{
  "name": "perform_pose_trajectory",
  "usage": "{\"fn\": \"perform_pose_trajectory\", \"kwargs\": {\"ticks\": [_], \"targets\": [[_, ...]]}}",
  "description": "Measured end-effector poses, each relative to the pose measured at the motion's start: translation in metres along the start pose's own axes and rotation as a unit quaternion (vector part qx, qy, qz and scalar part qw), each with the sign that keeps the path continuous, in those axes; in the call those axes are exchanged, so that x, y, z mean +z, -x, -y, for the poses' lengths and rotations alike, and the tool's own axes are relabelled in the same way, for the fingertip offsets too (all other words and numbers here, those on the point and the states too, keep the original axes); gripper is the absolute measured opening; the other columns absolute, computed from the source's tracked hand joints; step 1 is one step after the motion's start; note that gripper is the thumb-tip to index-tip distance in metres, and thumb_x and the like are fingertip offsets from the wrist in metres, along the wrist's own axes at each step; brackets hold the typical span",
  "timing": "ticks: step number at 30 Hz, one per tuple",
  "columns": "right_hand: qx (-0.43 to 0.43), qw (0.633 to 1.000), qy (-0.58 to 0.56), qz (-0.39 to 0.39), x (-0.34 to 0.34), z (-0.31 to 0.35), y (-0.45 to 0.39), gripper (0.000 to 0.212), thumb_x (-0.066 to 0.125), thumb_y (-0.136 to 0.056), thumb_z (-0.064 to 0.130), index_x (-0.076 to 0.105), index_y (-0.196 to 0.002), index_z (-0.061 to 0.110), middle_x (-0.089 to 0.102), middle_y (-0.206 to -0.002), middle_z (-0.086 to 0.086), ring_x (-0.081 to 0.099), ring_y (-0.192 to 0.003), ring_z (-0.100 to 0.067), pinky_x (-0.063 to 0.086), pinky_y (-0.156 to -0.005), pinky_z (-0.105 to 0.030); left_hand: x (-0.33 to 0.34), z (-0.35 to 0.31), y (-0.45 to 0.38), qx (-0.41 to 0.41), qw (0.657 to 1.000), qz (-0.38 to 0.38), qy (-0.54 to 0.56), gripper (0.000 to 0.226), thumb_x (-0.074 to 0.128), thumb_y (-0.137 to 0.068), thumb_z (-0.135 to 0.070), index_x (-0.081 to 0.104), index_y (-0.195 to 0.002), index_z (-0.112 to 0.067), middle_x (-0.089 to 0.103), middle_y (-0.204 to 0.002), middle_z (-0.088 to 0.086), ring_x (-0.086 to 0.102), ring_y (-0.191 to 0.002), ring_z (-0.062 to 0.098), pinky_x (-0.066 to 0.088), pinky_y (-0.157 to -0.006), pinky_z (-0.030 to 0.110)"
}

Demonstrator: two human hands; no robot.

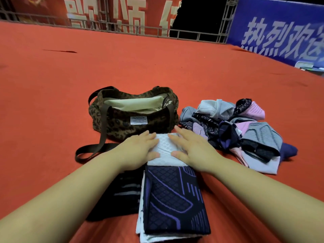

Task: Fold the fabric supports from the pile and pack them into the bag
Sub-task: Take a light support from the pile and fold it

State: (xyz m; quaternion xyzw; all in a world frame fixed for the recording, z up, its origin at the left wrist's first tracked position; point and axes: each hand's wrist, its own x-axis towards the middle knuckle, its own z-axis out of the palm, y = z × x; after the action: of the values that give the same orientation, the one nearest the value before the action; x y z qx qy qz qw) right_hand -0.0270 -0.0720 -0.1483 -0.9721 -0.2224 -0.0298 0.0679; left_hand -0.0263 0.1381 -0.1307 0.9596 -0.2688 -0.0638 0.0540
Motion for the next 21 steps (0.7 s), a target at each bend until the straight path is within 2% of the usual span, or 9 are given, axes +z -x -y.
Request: {"fn": "perform_pose_trajectory", "kwargs": {"ticks": [2,4,6,9,12,14,16,18,21], "targets": [[-0.017,0.997,0.04,0.07,0.0,-0.003,-0.001,0.095,-0.002,-0.066,0.073,0.02,-0.149,0.032,0.006,-0.159,0.002,0.008,-0.146,-0.018,0.014,-0.117,-0.037,0.001,0.004,0.001,-0.016,0.994,0.095,0.053,0.066,0.032,-0.098,-0.051,0.011,-0.152,-0.018,-0.001,-0.16,-0.004,-0.004,-0.146,0.012,0.003,-0.117,0.028],[-0.013,0.993,0.043,0.11,0.004,-0.006,-0.002,0.099,-0.01,-0.065,0.078,0.013,-0.15,0.034,0.002,-0.16,0.004,0.002,-0.147,-0.018,0.01,-0.118,-0.039,0.006,0.009,0.001,-0.019,0.99,0.124,0.07,0.073,0.032,-0.095,-0.056,0.001,-0.152,-0.021,-0.008,-0.159,-0.007,-0.01,-0.145,0.008,-0.002,-0.115,0.026],[-0.008,0.991,0.039,0.124,0.008,-0.009,-0.004,0.092,-0.006,-0.071,0.079,0.009,-0.15,0.034,0.0,-0.159,0.005,0.0,-0.147,-0.018,0.009,-0.118,-0.041,0.01,0.012,0.0,-0.013,0.991,0.127,0.046,0.077,0.032,-0.094,-0.059,-0.003,-0.151,-0.023,-0.011,-0.158,-0.008,-0.012,-0.145,0.008,-0.003,-0.116,0.027],[-0.007,0.99,0.055,0.128,0.011,-0.009,-0.004,0.063,0.019,-0.095,0.061,0.007,-0.15,0.033,-0.001,-0.16,0.004,0.001,-0.147,-0.019,0.008,-0.118,-0.04,0.008,0.009,-0.004,-0.011,0.991,0.136,0.004,0.078,0.031,-0.093,-0.06,-0.005,-0.151,-0.022,-0.012,-0.159,-0.005,-0.011,-0.145,0.011,-0.001,-0.119,0.031],[-0.002,0.994,0.049,0.097,0.003,-0.008,0.0,0.07,0.017,-0.088,0.063,0.012,-0.15,0.031,0.004,-0.16,0.003,0.004,-0.146,-0.018,0.01,-0.118,-0.039,-0.006,0.002,-0.01,-0.016,0.987,0.157,-0.034,0.077,0.032,-0.093,-0.061,0.004,-0.152,-0.02,-0.004,-0.16,-0.003,-0.005,-0.147,0.014,0.002,-0.118,0.032],[0.012,0.999,0.02,0.049,-0.003,-0.011,0.006,0.076,0.015,-0.081,0.063,0.02,-0.15,0.029,0.012,-0.159,0.001,0.012,-0.145,-0.018,0.013,-0.118,-0.036,-0.02,-0.007,-0.014,-0.012,0.991,0.123,-0.057,0.071,0.037,-0.093,-0.058,0.022,-0.15,-0.018,0.01,-0.16,0.001,0.005,-0.147,0.016,0.008,-0.116,0.03],[0.027,0.999,0.003,-0.024,-0.009,-0.017,0.017,0.076,0.02,-0.082,0.063,0.035,-0.145,0.023,0.031,-0.153,-0.007,0.032,-0.139,-0.025,0.026,-0.112,-0.04,-0.028,-0.025,-0.022,0.014,0.998,0.031,-0.054,0.06,0.043,-0.094,-0.051,0.035,-0.145,-0.02,0.018,-0.158,0.002,0.015,-0.145,0.015,0.013,-0.113,0.025],[0.022,0.994,0.006,-0.106,-0.012,-0.03,0.031,0.067,0.034,-0.082,0.054,0.055,-0.131,0.014,0.056,-0.132,-0.014,0.056,-0.118,-0.032,0.045,-0.095,-0.047,-0.029,-0.049,-0.035,0.045,0.998,-0.046,-0.007,0.053,0.046,-0.095,-0.045,0.038,-0.144,-0.024,0.027,-0.155,-0.002,0.025,-0.141,0.013,0.02,-0.113,0.024],[0.067,0.983,0.015,-0.172,-0.021,-0.051,0.05,0.054,0.046,-0.075,0.044,0.066,-0.113,0.012,0.067,-0.109,-0.009,0.066,-0.096,-0.028,0.054,-0.081,-0.041,-0.023,-0.09,-0.061,0.054,0.994,-0.083,0.049,0.043,0.048,-0.094,-0.039,0.051,-0.133,-0.021,0.05,-0.139,-0.002,0.045,-0.127,0.016,0.036,-0.104,0.031]]}}
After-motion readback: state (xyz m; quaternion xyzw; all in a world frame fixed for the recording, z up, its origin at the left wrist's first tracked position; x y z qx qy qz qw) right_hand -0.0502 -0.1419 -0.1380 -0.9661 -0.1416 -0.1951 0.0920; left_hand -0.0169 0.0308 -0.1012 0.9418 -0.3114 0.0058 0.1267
